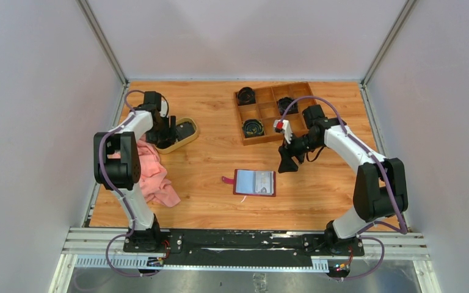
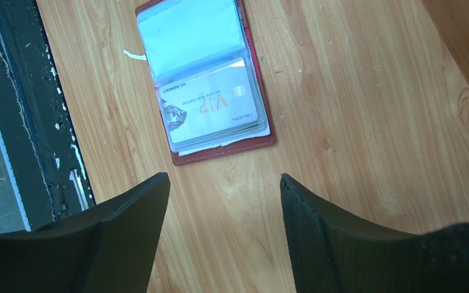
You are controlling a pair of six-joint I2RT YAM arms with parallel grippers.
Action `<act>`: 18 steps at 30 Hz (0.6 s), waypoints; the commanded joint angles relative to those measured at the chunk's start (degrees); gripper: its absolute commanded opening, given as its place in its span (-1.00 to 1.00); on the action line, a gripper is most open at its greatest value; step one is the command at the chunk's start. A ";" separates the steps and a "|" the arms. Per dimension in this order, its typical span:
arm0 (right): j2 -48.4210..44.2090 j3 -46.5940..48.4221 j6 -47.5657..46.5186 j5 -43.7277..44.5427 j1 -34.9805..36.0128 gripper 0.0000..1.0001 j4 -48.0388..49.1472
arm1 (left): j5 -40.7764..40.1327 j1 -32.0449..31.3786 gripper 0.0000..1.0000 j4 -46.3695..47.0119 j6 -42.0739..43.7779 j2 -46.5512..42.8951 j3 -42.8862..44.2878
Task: Put the credit cards into the card holder
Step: Pick up the credit card from the storage box.
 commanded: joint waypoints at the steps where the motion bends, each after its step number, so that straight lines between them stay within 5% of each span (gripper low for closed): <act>1: -1.51 1.15 -1.41 -1.57 -1.13 0.40 -1.87 | 1.23 0.83 0.46 -0.47 -1.10 3.14 -0.24; 11: -1.69 1.14 -1.72 -1.93 -1.47 0.40 -2.18 | 8.03 0.83 0.55 -0.95 -0.02 5.25 1.63; 18: -1.43 1.09 -1.86 -2.19 -1.57 0.40 -2.40 | 7.51 0.96 0.39 -0.88 -0.66 4.96 1.50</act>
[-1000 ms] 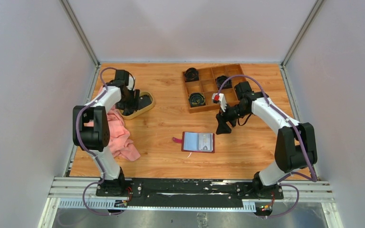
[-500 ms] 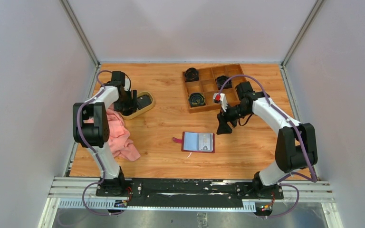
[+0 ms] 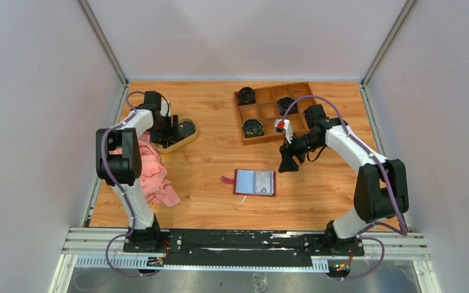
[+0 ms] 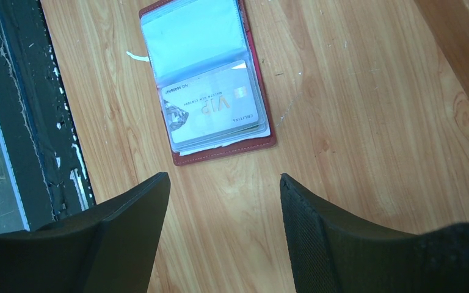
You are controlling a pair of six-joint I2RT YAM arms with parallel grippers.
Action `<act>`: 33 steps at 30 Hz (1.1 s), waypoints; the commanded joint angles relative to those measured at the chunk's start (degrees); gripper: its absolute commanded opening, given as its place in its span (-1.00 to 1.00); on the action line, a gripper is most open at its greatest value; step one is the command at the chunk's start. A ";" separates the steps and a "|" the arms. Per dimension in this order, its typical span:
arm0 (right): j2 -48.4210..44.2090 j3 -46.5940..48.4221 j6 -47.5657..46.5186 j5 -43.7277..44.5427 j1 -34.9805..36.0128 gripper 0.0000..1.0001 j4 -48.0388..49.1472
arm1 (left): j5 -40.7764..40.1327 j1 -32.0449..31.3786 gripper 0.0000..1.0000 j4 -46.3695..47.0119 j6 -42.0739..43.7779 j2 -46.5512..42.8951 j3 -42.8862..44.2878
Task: Put the credit cards into the card holder
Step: Pick up the credit card from the storage box.
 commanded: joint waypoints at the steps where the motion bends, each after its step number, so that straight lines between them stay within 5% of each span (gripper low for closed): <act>1: -0.88 1.13 -1.00 -1.28 -1.00 0.40 -2.02 | -0.07 0.25 0.37 -1.53 0.33 1.28 -0.42; 10: -0.71 1.23 -1.09 -1.37 -1.00 0.40 -2.13 | 1.65 1.25 0.04 -1.58 -0.21 -0.75 -0.55; 33: -0.45 1.40 -1.35 -1.81 -1.11 0.40 -2.69 | 13.38 6.40 0.18 -0.47 -2.07 -5.04 -2.04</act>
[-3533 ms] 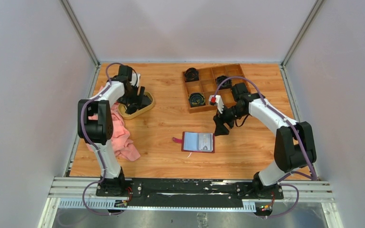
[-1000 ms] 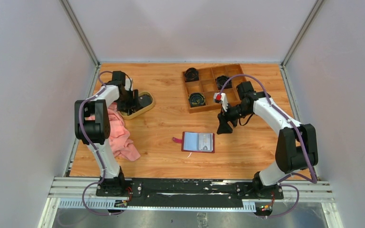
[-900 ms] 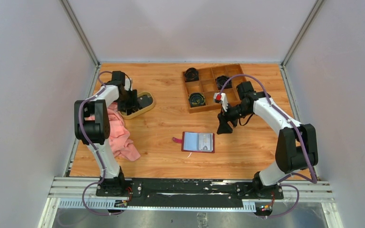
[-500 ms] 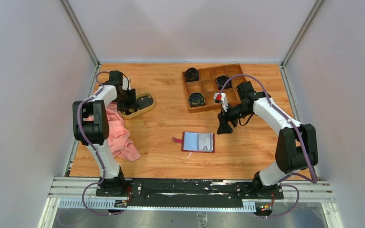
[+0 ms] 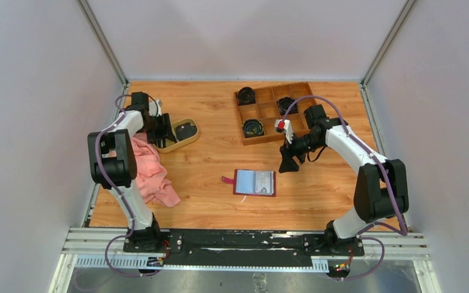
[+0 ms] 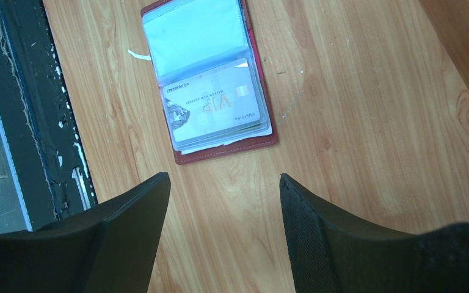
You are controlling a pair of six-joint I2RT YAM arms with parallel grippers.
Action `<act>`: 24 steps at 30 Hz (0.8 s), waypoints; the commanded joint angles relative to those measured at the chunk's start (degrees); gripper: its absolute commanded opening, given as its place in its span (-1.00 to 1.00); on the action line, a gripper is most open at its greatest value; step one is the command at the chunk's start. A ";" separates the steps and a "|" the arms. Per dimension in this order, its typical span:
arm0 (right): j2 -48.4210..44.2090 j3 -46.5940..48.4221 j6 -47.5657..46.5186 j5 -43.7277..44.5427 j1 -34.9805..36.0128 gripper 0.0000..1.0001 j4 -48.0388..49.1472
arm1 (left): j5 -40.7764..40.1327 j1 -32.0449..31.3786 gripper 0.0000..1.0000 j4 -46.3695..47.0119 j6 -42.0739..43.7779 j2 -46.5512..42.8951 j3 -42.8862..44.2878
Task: Put the credit cards into the card holder
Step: Pick up the credit card from the storage box.
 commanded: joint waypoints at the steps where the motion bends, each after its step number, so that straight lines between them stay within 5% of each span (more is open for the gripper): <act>1: -0.46 1.38 -1.11 -1.67 -0.84 0.40 -2.29 | 2.69 1.34 0.18 0.00 -0.95 -3.71 -1.36; 24: -0.62 1.38 -1.83 -2.00 -1.08 0.39 -2.91 | 4.37 3.09 0.24 2.16 -3.38 -2.17 -2.49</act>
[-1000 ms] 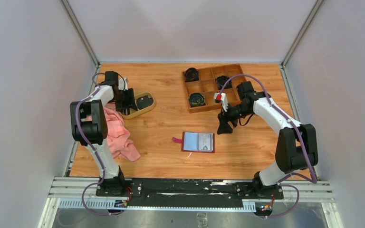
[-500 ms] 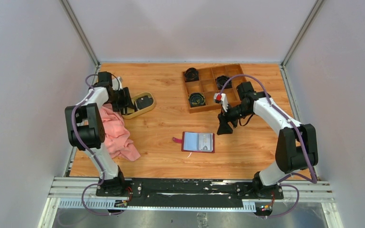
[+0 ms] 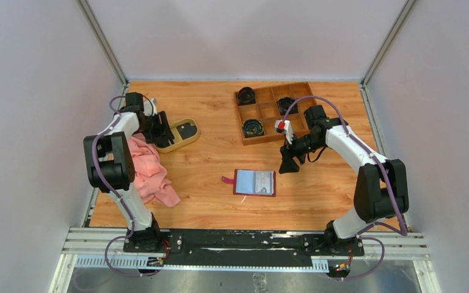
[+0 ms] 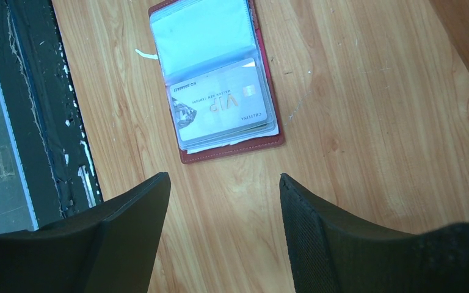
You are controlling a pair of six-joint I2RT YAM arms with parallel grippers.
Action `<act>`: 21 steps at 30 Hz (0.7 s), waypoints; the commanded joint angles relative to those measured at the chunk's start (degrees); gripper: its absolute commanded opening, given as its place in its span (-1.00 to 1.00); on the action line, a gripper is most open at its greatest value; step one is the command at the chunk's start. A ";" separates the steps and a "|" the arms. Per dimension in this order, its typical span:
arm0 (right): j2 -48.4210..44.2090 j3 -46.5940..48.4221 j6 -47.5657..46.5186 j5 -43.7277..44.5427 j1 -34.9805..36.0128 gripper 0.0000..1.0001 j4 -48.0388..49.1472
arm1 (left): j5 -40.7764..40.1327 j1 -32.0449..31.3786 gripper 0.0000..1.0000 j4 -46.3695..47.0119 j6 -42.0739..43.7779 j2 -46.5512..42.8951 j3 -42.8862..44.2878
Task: Put the credit cards into the card holder
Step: Pick up the credit card from the storage box.
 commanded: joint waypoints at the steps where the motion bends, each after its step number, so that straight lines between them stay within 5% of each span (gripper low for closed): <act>1: -0.62 1.45 -1.36 -1.49 -1.06 0.39 -1.86 | -0.01 0.82 0.21 0.46 -0.67 0.37 -0.78; 7: -0.53 1.47 -1.45 -1.58 -1.06 0.39 -2.01 | -1.77 1.05 -0.01 0.25 -0.78 -0.68 -0.84; 12: -0.47 1.47 -1.53 -1.59 -1.10 0.39 -2.15 | -2.48 1.11 -0.42 0.02 -0.83 -1.23 -0.84; 16: -0.45 1.47 -1.58 -1.68 -1.19 0.39 -2.29 | -2.31 1.14 -0.96 0.03 -0.72 -2.09 -1.09; 21: -0.53 1.47 -1.70 -1.85 -1.15 0.39 -2.45 | -1.61 1.17 -1.00 0.68 -0.63 -5.03 -1.92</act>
